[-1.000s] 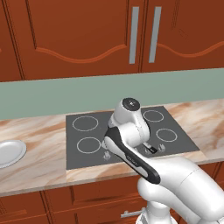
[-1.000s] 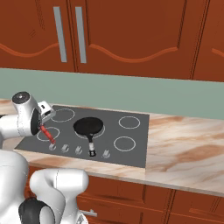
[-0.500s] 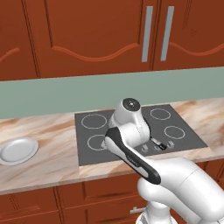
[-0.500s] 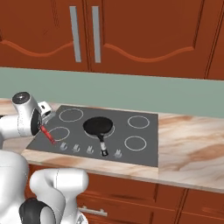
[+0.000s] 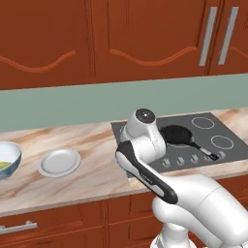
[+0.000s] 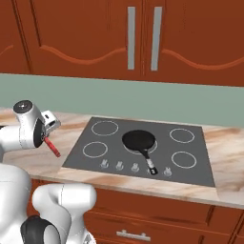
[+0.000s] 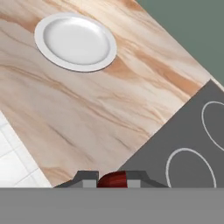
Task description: Place the steak on the plate and place the lemon wedge on the same plate.
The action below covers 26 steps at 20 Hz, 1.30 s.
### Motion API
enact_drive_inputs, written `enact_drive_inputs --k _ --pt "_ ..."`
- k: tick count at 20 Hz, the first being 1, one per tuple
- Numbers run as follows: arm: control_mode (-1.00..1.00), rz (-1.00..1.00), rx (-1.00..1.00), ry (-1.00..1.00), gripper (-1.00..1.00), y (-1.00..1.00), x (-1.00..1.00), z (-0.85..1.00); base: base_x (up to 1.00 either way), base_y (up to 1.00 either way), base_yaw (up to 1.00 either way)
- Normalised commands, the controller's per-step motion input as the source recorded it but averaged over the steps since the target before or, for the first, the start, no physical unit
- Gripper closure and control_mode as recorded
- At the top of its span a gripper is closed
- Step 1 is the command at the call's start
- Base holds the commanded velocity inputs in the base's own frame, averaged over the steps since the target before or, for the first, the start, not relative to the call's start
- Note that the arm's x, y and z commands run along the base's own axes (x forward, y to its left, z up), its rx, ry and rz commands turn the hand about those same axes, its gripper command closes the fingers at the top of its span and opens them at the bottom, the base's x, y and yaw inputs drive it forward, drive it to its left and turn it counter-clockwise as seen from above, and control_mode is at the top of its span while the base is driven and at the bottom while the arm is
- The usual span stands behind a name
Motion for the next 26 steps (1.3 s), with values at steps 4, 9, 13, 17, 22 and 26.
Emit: enact_drive_inputs --k 4,9,13,17,22,26 --pt "1.00 0.00 0.00 0.00 1.00 0.00 0.00 0.00 -0.11 0.69 -0.02" --pt "1.00 0.00 0.00 0.00 1.00 0.00 0.00 0.00 -0.03 0.59 -0.02" --pt "1.00 0.00 0.00 0.00 1.00 0.00 0.00 0.00 0.00 0.53 0.00" --pt "1.00 0.00 0.00 0.00 1.00 0.00 0.00 0.00 0.00 0.43 0.00" --pt "1.00 0.00 0.00 0.00 1.00 0.00 0.00 0.00 0.00 0.41 0.00" --pt "1.00 0.00 0.00 0.00 1.00 0.00 0.00 0.00 0.00 0.45 0.00"
